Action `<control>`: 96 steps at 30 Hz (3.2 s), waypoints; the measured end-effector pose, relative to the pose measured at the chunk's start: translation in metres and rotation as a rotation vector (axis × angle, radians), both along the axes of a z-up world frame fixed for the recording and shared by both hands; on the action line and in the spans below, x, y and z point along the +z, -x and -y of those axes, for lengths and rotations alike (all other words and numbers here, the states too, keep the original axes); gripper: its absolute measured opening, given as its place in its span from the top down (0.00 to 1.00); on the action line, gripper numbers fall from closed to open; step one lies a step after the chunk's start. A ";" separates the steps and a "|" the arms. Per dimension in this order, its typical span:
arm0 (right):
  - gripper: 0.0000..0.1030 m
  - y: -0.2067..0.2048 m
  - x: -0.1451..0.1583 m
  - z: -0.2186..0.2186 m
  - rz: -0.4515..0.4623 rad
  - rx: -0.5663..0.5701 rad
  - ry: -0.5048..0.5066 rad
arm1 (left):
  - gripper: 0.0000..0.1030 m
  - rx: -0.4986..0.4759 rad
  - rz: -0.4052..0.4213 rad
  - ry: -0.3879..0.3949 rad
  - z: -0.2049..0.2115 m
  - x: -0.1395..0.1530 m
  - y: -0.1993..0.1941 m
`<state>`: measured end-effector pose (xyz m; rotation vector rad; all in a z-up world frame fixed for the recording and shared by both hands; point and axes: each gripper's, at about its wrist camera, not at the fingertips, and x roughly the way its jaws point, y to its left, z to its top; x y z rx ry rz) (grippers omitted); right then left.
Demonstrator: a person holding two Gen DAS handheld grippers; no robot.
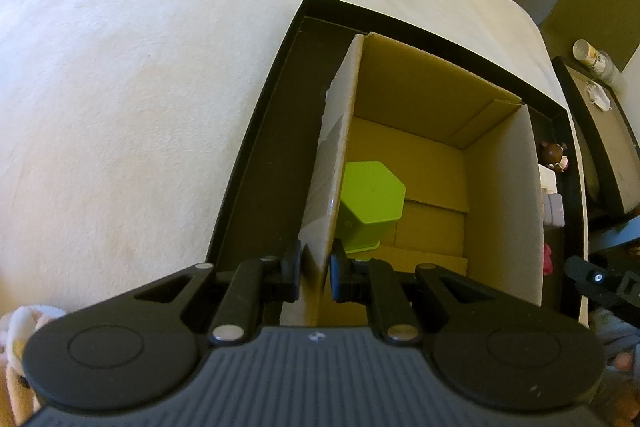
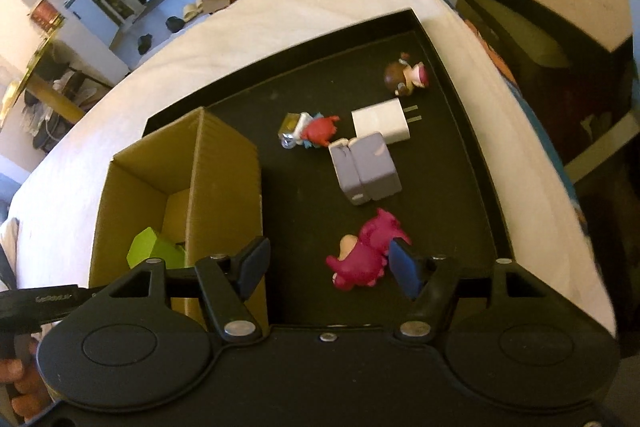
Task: Organize rigid objects
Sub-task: 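Move the right gripper to the pink dinosaur figure and close on it, then lift the pink dinosaur with the right gripper and carry it over the box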
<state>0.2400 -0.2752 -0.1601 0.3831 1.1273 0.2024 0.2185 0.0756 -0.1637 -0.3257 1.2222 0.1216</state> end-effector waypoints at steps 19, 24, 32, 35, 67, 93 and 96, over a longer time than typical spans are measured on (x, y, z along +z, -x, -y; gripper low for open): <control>0.49 -0.021 -0.042 -0.001 -0.127 -0.055 -0.003 | 0.88 0.009 0.003 0.001 0.000 0.001 0.002; 0.49 -0.030 -0.047 -0.012 -0.113 -0.028 0.071 | 0.88 0.010 0.002 0.004 -0.001 0.001 0.002; 0.49 -0.033 -0.053 -0.029 -0.084 0.044 0.202 | 0.88 0.020 0.002 0.017 -0.003 -0.001 0.001; 0.60 -0.027 -0.054 -0.034 -0.076 0.070 0.238 | 0.88 0.018 0.003 0.015 -0.002 -0.002 0.001; 0.62 -0.012 0.051 -0.061 0.108 0.147 0.131 | 0.88 0.001 0.004 -0.011 0.005 -0.001 0.000; 0.62 -0.018 0.081 -0.125 0.179 0.266 0.044 | 0.88 0.006 0.010 0.001 0.002 -0.002 0.002; 0.62 -0.017 0.076 -0.133 0.160 0.283 0.027 | 0.88 0.007 0.011 0.004 0.002 -0.003 0.001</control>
